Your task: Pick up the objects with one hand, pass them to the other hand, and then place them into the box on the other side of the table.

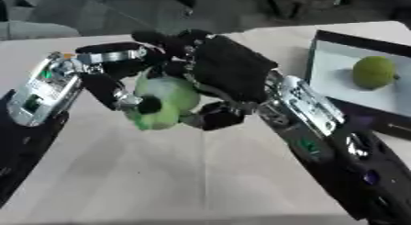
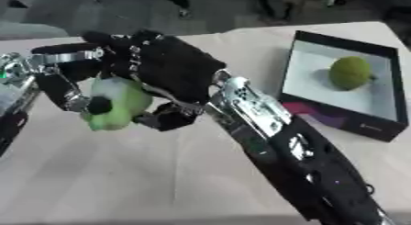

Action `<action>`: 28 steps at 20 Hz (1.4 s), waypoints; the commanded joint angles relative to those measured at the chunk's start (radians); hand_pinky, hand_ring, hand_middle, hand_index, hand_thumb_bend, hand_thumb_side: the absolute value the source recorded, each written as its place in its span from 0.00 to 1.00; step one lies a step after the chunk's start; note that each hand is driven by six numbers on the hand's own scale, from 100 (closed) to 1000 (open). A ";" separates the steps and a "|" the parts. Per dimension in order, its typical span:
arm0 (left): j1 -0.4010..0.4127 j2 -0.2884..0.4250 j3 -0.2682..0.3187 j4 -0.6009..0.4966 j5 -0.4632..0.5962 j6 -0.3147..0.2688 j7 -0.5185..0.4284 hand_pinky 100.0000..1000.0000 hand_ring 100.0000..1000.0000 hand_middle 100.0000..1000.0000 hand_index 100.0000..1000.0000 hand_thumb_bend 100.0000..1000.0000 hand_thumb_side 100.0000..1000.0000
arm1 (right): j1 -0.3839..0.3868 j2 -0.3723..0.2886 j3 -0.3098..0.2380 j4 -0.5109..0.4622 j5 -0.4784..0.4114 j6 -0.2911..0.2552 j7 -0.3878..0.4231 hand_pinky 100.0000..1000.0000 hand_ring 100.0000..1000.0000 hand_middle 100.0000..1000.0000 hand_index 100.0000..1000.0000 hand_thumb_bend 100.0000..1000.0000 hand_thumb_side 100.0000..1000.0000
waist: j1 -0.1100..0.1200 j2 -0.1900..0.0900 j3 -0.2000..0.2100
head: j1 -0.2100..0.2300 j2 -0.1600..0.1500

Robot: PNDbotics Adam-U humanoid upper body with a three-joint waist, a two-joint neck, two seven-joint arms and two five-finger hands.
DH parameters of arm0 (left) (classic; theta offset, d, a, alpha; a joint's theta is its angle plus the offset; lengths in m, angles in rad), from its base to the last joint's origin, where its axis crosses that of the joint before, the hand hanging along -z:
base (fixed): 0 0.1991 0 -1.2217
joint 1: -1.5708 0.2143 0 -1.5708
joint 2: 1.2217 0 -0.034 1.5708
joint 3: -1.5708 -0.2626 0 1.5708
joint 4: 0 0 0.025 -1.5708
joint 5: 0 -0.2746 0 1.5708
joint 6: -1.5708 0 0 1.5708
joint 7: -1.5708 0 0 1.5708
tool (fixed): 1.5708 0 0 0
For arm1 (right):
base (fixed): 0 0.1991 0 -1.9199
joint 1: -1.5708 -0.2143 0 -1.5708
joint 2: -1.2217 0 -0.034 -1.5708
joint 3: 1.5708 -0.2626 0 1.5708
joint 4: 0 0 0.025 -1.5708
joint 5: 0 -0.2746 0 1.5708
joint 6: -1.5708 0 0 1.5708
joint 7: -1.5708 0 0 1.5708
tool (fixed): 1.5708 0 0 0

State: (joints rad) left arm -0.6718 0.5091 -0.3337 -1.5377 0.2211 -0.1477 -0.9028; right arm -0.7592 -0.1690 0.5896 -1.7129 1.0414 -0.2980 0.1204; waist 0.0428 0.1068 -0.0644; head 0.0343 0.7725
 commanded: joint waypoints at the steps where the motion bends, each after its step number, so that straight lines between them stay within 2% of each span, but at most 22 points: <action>1: -0.011 0.010 -0.005 -0.029 0.019 -0.012 -0.004 0.59 0.48 0.46 0.59 0.68 0.63 | -0.014 -0.001 -0.014 0.011 -0.002 0.017 -0.031 0.75 0.67 1.00 0.23 0.04 0.06 | 0.002 -0.016 -0.001 | -0.001 -0.002; 4: -0.006 0.013 -0.004 -0.022 0.030 -0.021 -0.004 0.61 0.52 0.50 0.65 0.81 0.68 | -0.013 -0.002 -0.012 0.019 -0.011 0.021 -0.039 0.75 0.67 1.00 0.22 0.05 0.04 | 0.002 -0.015 -0.002 | -0.001 -0.002; 7: 0.000 0.016 0.021 0.009 0.036 -0.027 -0.004 0.62 0.54 0.53 0.67 0.86 0.73 | -0.010 -0.004 -0.012 0.020 -0.017 0.021 -0.044 0.74 0.67 1.00 0.22 0.07 0.04 | 0.002 -0.015 -0.003 | -0.004 -0.002; 13: 0.000 0.020 0.117 0.131 0.009 -0.036 -0.002 0.63 0.56 0.54 0.69 0.83 0.78 | -0.006 -0.010 -0.013 0.009 -0.033 0.026 -0.058 0.74 0.66 1.00 0.22 0.09 0.03 | 0.000 -0.017 -0.002 | -0.012 -0.002; 17: -0.011 0.020 0.176 0.226 -0.026 -0.039 0.050 0.63 0.56 0.55 0.69 0.78 0.80 | -0.006 -0.016 -0.014 -0.004 -0.050 0.032 -0.068 0.74 0.66 1.00 0.22 0.10 0.03 | -0.003 -0.017 -0.003 | -0.020 -0.002; 20: -0.026 0.031 0.226 0.311 -0.097 -0.035 0.160 0.63 0.57 0.55 0.69 0.74 0.79 | -0.006 -0.032 -0.024 -0.022 -0.078 0.044 -0.076 0.73 0.65 1.00 0.21 0.12 0.03 | -0.006 -0.018 -0.005 | -0.034 -0.002; 23: -0.025 0.044 0.270 0.387 -0.174 -0.032 0.295 0.62 0.57 0.55 0.69 0.68 0.77 | -0.001 -0.068 -0.057 -0.044 -0.123 0.086 -0.103 0.71 0.63 1.00 0.21 0.16 0.02 | -0.008 -0.018 -0.009 | -0.050 -0.002; 24: -0.016 0.056 0.287 0.406 -0.203 -0.032 0.342 0.62 0.57 0.54 0.68 0.62 0.74 | 0.002 -0.089 -0.079 -0.038 -0.142 0.114 -0.118 0.70 0.62 1.00 0.20 0.19 0.01 | -0.008 -0.018 -0.011 | -0.059 -0.002; 26: 0.010 0.081 0.319 0.430 -0.247 -0.029 0.441 0.62 0.56 0.54 0.68 0.59 0.72 | 0.011 -0.133 -0.131 0.008 -0.178 0.182 -0.162 0.68 0.60 1.00 0.20 0.22 0.00 | -0.008 -0.019 -0.015 | -0.079 -0.002; 28: 0.051 0.108 0.347 0.422 -0.274 -0.039 0.530 0.61 0.56 0.53 0.67 0.54 0.68 | 0.030 -0.180 -0.204 0.093 -0.205 0.263 -0.229 0.66 0.59 1.00 0.19 0.28 0.00 | -0.006 -0.018 -0.017 | -0.100 -0.002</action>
State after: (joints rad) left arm -0.6097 0.5653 -0.0154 -1.1085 -0.0316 -0.1832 -0.4270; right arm -0.7174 -0.3076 0.4329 -1.6448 0.8574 -0.0770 -0.0774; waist 0.0355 0.1061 -0.0815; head -0.0532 0.7725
